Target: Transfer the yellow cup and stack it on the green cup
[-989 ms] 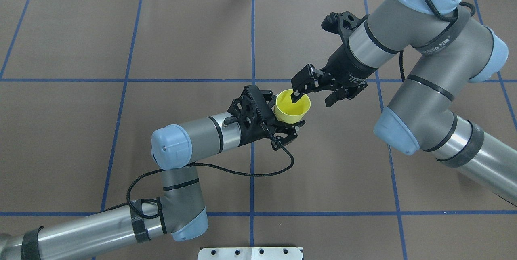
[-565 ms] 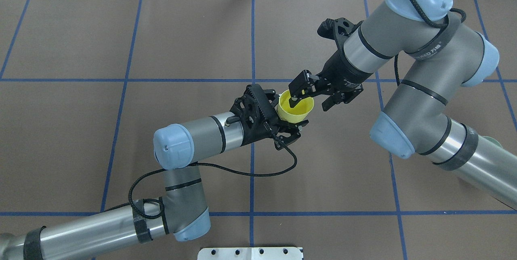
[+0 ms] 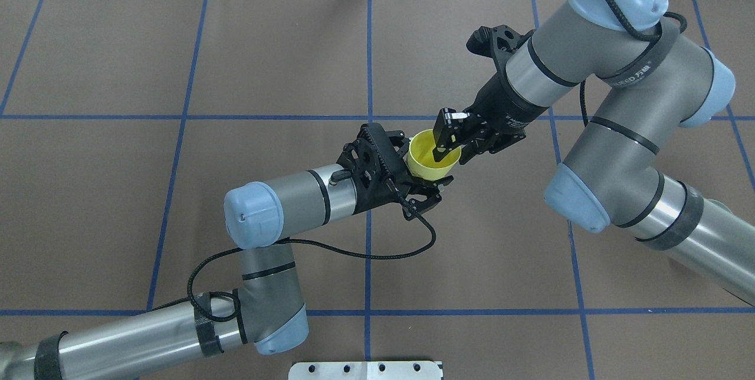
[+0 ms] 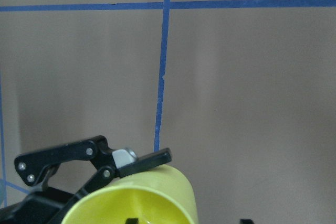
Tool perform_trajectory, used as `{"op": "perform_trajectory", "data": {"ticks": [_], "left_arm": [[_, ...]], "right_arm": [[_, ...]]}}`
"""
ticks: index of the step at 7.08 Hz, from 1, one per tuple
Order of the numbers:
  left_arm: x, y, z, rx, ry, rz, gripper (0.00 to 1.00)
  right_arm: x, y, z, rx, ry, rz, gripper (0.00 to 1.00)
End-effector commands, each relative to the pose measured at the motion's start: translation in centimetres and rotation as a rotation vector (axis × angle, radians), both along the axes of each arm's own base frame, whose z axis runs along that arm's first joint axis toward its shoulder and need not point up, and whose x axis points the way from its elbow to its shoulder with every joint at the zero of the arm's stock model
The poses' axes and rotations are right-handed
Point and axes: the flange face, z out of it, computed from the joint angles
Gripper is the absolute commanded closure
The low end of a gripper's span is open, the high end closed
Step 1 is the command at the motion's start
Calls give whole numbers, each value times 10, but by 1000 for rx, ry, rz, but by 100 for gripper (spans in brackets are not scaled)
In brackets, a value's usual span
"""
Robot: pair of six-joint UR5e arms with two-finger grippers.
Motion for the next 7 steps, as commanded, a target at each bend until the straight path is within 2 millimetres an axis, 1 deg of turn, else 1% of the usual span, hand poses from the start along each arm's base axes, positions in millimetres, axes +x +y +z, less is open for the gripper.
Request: {"op": "perform_trajectory", "data": {"ticks": [1, 2, 3, 5, 6, 7], "left_arm": [[4, 7, -6, -2, 9, 9, 55], [8, 14, -6, -5, 10, 21, 41], [8, 16, -9, -6, 22, 24, 0], [7, 16, -10, -3, 32, 22, 0], [6, 16, -9, -3, 32, 21, 0], [4, 16, -12, 1, 37, 20, 0]], "right_arm": [[1, 1, -2, 2, -5, -2, 94], [2, 2, -1, 1, -4, -2, 100], [4, 2, -1, 0, -6, -1, 100], [9, 1, 5, -10, -2, 0, 100], [25, -6, 22, -40, 9, 10, 100], [48, -16, 33, -67, 6, 25, 100]]}}
